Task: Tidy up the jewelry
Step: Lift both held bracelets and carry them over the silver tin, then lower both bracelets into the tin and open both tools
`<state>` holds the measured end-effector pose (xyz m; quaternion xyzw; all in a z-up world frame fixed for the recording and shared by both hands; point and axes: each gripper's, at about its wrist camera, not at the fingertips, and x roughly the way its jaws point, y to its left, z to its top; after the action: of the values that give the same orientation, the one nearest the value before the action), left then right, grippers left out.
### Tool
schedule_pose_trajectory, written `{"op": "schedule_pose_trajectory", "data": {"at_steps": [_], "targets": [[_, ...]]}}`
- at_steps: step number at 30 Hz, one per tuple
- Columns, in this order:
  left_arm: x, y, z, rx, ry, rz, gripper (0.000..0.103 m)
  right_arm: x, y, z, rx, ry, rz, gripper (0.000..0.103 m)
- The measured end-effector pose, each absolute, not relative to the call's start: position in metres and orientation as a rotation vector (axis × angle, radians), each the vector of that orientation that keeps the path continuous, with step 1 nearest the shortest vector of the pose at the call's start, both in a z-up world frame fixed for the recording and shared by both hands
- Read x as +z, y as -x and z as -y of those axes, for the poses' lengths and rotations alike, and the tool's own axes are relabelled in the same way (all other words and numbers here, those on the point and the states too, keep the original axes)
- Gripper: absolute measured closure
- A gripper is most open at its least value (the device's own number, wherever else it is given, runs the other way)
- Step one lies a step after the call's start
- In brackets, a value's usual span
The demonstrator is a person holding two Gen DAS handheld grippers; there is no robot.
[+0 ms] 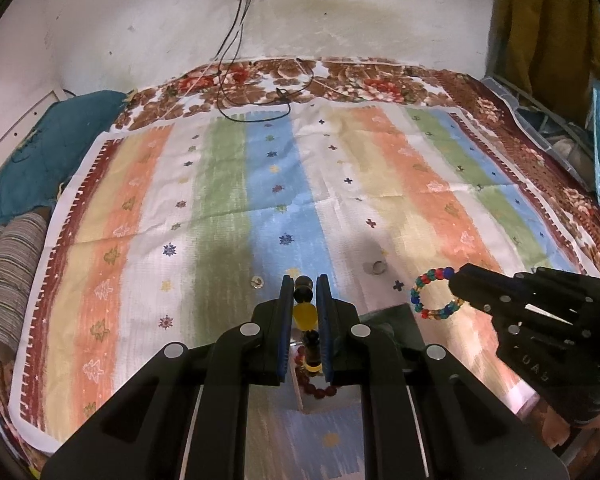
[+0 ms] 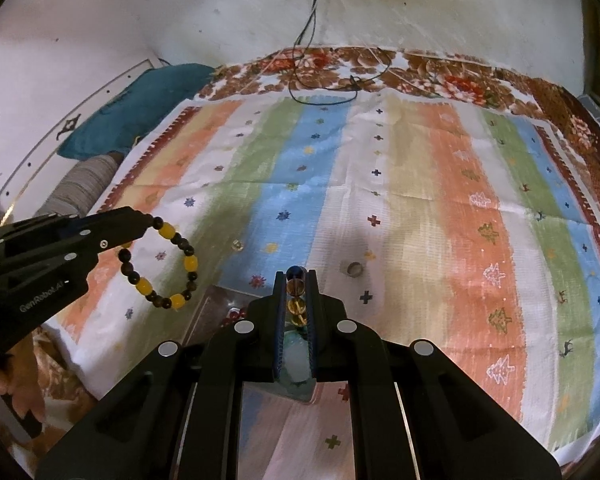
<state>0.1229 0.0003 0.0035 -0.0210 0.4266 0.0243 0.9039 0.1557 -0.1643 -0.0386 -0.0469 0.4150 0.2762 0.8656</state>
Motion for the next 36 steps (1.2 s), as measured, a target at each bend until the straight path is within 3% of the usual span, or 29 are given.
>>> {"op": "schedule_pose_trajectory", "data": {"at_steps": [7,9,19,21,22,23,32,36], "targets": [[0.009,-0.107,0.012,0.019,0.039,-0.865,0.094,-0.043,-0.148,0.166,0.586,0.099,-0.885,0.093],[0.01,-0.103,0.015,0.015,0.037,-0.861,0.102,-0.045,-0.146,0.166,0.588,0.102,-0.89,0.093],[0.007,-0.103,0.008,0.033,0.054,-0.873,0.101,-0.054,-0.144,0.164,0.598,0.085,-0.936,0.092],[0.006,-0.104,0.005,0.039,0.064,-0.874,0.101,-0.055,-0.145,0.164,0.591,0.084,-0.945,0.083],[0.006,-0.104,0.003,0.04,0.069,-0.877,0.101,-0.056,-0.145,0.165,0.586,0.081,-0.947,0.069],[0.005,-0.105,0.002,0.042,0.071,-0.882,0.101,-0.056,-0.146,0.165,0.581,0.079,-0.95,0.064],[-0.005,-0.112,0.0,0.052,0.061,-0.904,0.1,-0.063,-0.155,0.166,0.559,0.08,-0.975,0.063],[-0.015,-0.119,-0.007,0.061,0.091,-0.939,0.096,-0.066,-0.166,0.166,0.544,0.075,-0.99,0.056]]}}
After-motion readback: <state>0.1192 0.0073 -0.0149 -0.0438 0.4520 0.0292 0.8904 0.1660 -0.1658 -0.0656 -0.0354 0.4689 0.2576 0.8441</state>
